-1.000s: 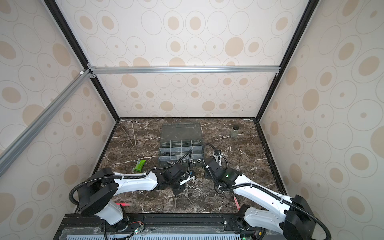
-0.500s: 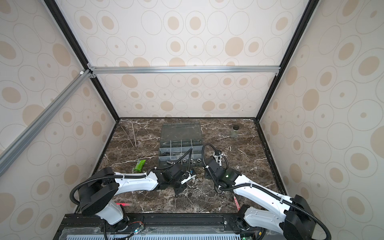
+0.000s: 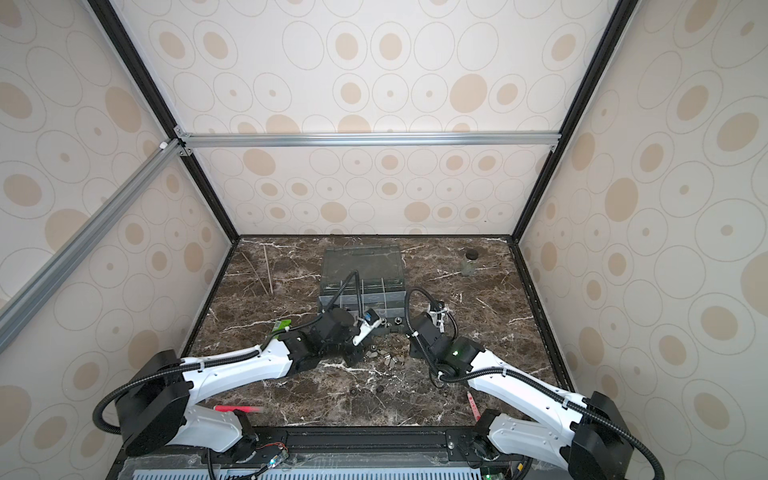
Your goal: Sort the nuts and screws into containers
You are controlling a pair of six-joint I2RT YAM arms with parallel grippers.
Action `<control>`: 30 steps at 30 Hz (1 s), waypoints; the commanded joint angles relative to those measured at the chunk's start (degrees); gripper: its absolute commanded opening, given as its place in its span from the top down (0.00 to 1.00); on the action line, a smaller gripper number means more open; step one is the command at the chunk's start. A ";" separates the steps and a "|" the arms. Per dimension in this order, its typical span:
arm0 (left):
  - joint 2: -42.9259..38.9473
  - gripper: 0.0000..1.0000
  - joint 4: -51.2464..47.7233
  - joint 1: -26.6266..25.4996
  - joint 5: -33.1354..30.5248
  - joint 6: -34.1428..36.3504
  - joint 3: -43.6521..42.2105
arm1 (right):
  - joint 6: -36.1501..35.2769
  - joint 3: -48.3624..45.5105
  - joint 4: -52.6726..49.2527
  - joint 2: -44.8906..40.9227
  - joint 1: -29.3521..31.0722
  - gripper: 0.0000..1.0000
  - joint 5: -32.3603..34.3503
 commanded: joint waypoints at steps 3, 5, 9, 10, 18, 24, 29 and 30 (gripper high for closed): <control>-4.82 0.89 10.53 9.92 5.60 -8.27 -1.29 | 1.73 -0.73 -2.08 -2.35 -0.20 0.70 1.36; -4.21 0.88 11.58 12.96 6.74 -9.86 -0.74 | 1.94 -1.06 -1.87 -2.82 -0.16 0.70 1.44; 0.45 0.88 10.81 17.63 11.58 -12.83 2.20 | 2.27 -0.88 -2.00 -3.11 -0.22 0.70 1.53; 1.75 0.88 10.80 18.45 13.00 -13.69 2.93 | 2.33 -0.79 -2.13 -3.11 -0.19 0.70 1.62; 10.98 0.88 10.05 20.58 17.96 -16.26 7.71 | 2.74 -0.82 -3.13 -3.94 -0.18 0.70 1.88; 13.61 0.85 11.12 21.63 18.33 -18.57 8.54 | 3.39 -1.53 -3.20 -5.12 -0.16 0.70 2.23; 14.40 0.82 11.84 22.20 18.63 -19.81 8.51 | 3.90 -2.23 -3.33 -5.91 -0.16 0.70 2.41; 14.47 0.82 11.94 22.29 18.64 -19.98 8.36 | 3.95 -2.32 -3.34 -6.01 -0.15 0.70 2.44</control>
